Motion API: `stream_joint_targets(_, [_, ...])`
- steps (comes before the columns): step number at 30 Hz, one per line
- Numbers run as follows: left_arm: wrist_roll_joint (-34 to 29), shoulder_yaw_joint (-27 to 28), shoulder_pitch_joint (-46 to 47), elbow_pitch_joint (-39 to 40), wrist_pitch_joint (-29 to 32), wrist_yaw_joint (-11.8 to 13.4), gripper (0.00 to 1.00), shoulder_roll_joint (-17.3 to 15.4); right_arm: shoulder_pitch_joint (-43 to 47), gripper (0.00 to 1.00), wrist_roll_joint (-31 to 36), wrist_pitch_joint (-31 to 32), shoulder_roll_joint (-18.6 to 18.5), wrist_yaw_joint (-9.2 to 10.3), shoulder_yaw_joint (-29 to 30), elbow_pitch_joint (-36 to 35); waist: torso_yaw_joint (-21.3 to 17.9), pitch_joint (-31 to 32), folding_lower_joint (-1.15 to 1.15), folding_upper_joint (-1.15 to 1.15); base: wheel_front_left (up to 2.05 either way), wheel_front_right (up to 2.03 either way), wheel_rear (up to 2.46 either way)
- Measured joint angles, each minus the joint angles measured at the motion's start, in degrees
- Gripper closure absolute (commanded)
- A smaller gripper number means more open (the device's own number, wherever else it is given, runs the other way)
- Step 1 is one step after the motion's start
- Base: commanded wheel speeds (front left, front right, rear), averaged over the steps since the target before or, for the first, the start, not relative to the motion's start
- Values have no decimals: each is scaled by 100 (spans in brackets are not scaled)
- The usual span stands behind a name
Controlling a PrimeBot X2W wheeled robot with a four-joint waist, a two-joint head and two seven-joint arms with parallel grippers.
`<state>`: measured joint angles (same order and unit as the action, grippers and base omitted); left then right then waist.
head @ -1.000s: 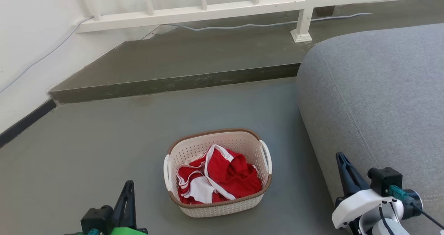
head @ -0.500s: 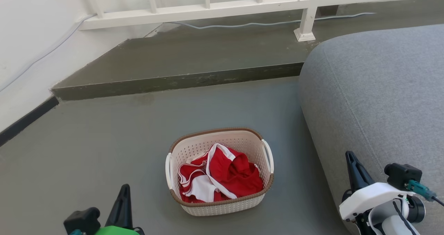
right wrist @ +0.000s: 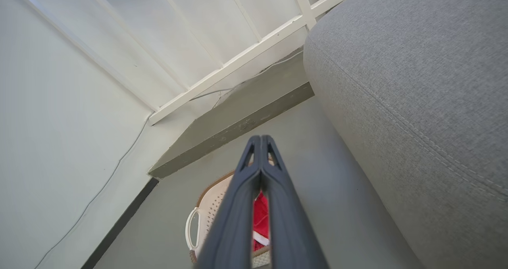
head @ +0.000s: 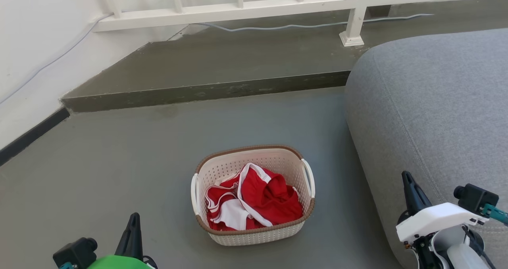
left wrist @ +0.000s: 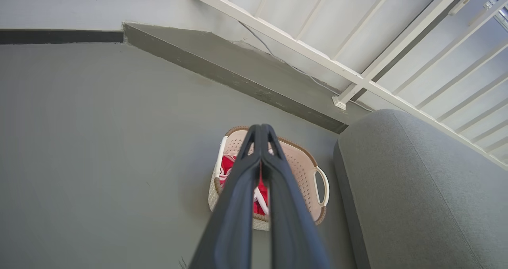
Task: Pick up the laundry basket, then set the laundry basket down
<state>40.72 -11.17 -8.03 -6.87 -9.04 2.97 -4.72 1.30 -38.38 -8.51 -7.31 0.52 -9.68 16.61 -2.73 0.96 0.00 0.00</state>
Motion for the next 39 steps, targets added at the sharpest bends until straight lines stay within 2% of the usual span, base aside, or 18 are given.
stream_joint_targets(39, [3093,599,580,-403,656,-492,100,-19,-242,100,-3012,817,244,-407,947,-13,153,-65,0,0,0,0,0])
